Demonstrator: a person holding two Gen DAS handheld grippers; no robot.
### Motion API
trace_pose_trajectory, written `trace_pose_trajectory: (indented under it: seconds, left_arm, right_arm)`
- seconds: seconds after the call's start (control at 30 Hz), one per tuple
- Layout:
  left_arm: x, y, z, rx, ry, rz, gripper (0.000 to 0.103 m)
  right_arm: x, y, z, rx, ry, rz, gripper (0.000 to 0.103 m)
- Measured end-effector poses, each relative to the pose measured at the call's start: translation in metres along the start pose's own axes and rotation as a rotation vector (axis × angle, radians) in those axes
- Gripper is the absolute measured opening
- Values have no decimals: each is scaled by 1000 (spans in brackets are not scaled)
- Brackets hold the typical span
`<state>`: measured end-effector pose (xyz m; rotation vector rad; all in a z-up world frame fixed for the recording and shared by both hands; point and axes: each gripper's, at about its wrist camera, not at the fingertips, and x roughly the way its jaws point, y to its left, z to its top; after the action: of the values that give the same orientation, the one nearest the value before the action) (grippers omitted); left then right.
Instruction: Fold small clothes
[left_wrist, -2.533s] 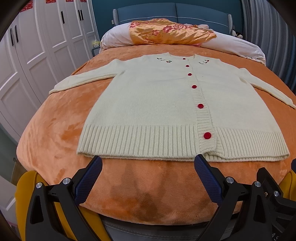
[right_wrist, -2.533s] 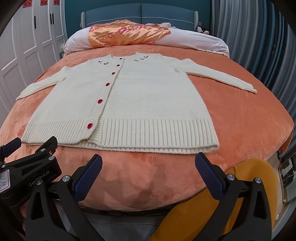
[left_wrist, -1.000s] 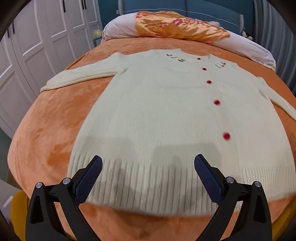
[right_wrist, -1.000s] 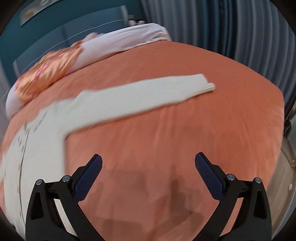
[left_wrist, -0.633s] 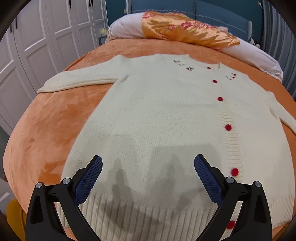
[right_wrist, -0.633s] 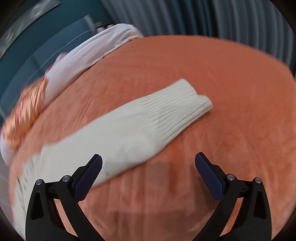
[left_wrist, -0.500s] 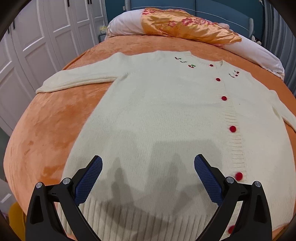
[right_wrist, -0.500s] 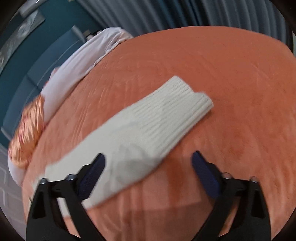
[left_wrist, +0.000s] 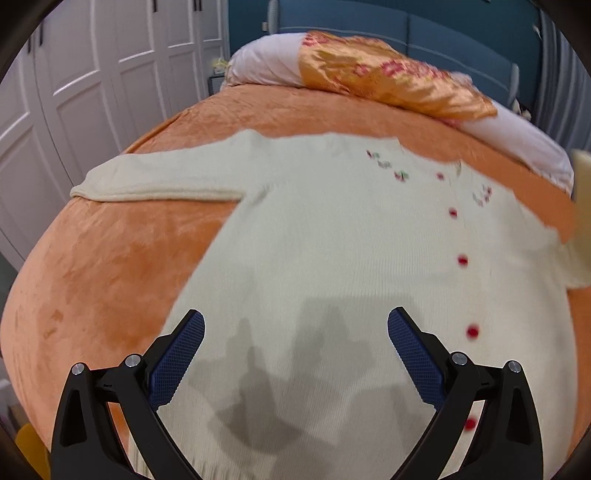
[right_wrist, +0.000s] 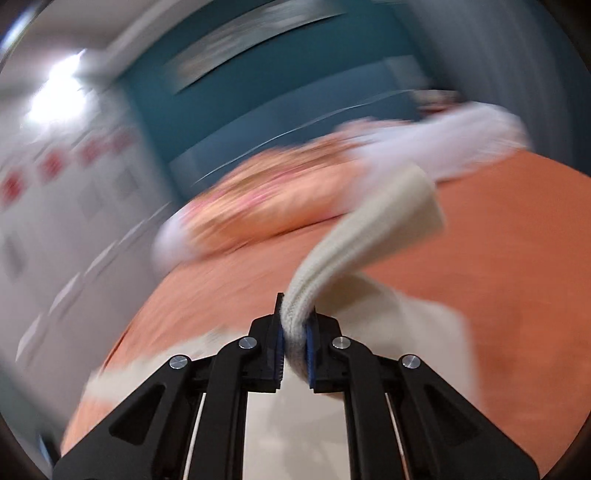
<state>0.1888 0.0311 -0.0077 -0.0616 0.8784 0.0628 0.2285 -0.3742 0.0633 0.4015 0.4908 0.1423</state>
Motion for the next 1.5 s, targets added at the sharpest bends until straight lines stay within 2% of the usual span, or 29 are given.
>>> trace_pose_trajectory:
  seconds: [0.1, 0.17, 0.23, 0.27, 0.3, 0.37, 0.4, 0.43, 0.53, 0.6, 0.7, 0.77, 0.83, 0.87, 0.9, 0.97, 1.0, 1.07, 1.2, 1.23, 1.27, 1.3, 1.37, 1.43, 1.47, 1.5]
  left_arm:
    - [0, 2, 13, -27, -24, -17, 98]
    - [3, 2, 20, -33, -24, -30, 98]
    - [10, 3, 26, -38, -14, -42, 98]
    - [16, 3, 28, -45, -1, -48, 98]
    - [20, 4, 30, -52, 10, -63, 98]
    - [31, 5, 33, -71, 38, -92, 98]
    - [38, 6, 36, -86, 48, -114, 98]
    - [43, 6, 38, -95, 55, -126, 98]
    - [63, 4, 46, -142, 94, -182, 98]
    - [74, 0, 50, -196, 126, -247, 98]
    - [85, -9, 52, -263, 165, -335, 98]
    - [95, -16, 49, -302, 203, -362, 98]
    - [97, -20, 48, -324, 200, -358, 94]
    - [97, -21, 51, -324, 185, -368, 83]
    - [97, -23, 53, -317, 178, -386, 57]
    - [100, -30, 59, -289, 192, -428, 21]
    - [100, -33, 64, -278, 189, -445, 14]
    - [95, -39, 78, -223, 149, -446, 10]
    - [74, -55, 117, -97, 30, -457, 8]
    - [67, -59, 127, -73, -5, -463, 8]
    - [56, -63, 141, -40, -60, -466, 8]
    - [43, -65, 153, -13, -125, -464, 8]
    - [27, -64, 166, 3, -212, -483, 8]
    - [15, -56, 167, 13, -298, -478, 8]
    - [19, -53, 163, 13, -305, -458, 9]
    - [41, -50, 154, 17, -253, -418, 11]
  right_arm:
    - [58, 84, -38, -147, 116, 97, 8]
    - [106, 126, -76, -196, 233, 150, 9]
    - [140, 147, -112, -218, 339, 161, 14]
    - [158, 155, -134, -245, 401, 140, 21]
    - [168, 158, -151, -270, 445, 127, 23]
    - [156, 159, -170, -267, 471, 128, 28]
    - [148, 152, -169, -243, 466, 141, 32]
    - [140, 147, -165, -224, 452, 146, 40]
    - [83, 107, -152, -122, 339, 109, 56]
    - [59, 76, -141, -60, 298, 65, 58]
    - [28, 25, -134, -26, 261, -90, 59]
    - [17, -7, -127, -12, 253, -185, 59]
    - [15, -29, -123, 31, 253, -233, 59]
    - [15, -39, -124, 47, 250, -256, 59]
    - [20, -46, -119, 55, 248, -275, 59]
    - [30, -57, -112, 61, 257, -315, 59]
    - [39, -61, -109, 65, 270, -328, 59]
    - [55, -65, -107, 71, 279, -357, 59]
    - [80, -69, -98, 88, 285, -372, 60]
    - [86, -68, -95, 84, 279, -364, 49]
    - [87, -65, -93, 76, 270, -347, 23]
    - [86, -62, -91, 64, 253, -340, 14]
    - [71, -53, -85, 69, 140, -299, 9]
    - [48, -46, -86, 78, 27, -291, 9]
    - [46, -48, -90, 86, 15, -306, 9]
    - [49, -53, -95, 96, 30, -334, 10]
